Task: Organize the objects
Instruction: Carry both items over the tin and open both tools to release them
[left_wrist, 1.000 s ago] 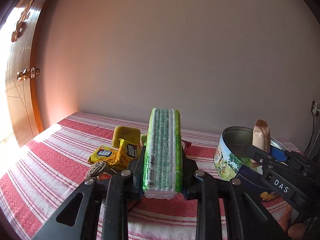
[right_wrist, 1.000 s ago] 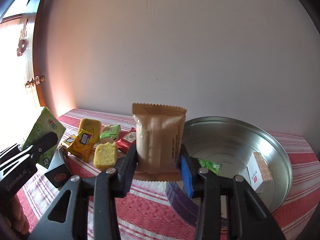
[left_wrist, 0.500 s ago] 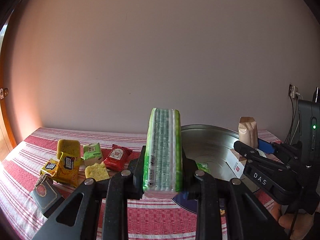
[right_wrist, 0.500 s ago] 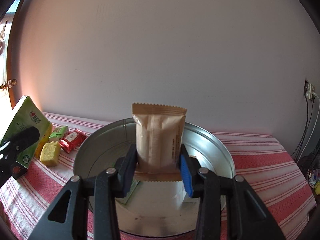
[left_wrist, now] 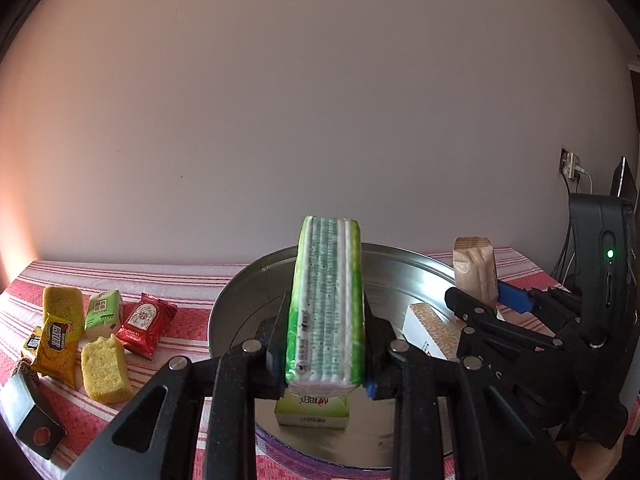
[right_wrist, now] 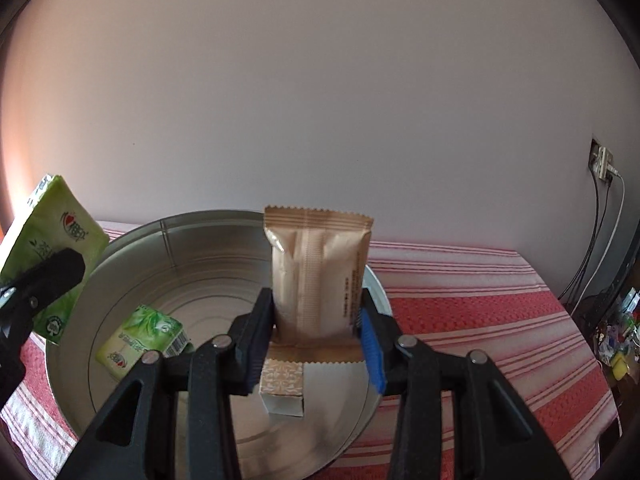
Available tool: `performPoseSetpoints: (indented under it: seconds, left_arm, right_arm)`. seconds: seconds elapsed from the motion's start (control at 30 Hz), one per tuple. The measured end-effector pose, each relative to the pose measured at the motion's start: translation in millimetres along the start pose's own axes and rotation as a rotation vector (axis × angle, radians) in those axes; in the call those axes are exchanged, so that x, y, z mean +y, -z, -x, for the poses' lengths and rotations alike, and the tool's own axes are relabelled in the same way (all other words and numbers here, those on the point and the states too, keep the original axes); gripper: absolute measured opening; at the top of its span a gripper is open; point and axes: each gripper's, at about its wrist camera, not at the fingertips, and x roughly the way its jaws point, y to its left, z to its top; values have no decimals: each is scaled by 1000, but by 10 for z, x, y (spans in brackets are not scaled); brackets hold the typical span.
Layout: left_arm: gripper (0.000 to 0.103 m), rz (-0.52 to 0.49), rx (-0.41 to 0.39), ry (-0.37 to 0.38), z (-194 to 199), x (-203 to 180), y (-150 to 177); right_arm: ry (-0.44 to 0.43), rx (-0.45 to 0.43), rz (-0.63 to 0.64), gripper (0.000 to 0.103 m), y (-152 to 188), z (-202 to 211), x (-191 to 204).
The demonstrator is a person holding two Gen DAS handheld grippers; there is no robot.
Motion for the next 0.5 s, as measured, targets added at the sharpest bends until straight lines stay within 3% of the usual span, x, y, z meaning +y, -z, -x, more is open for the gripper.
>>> performPoseSetpoints:
  seconds: [0.5]
  left_arm:
    - [29, -15, 47, -13, -278, 101, 119]
  right_arm:
    - [16, 60, -9, 41, 54, -246, -146]
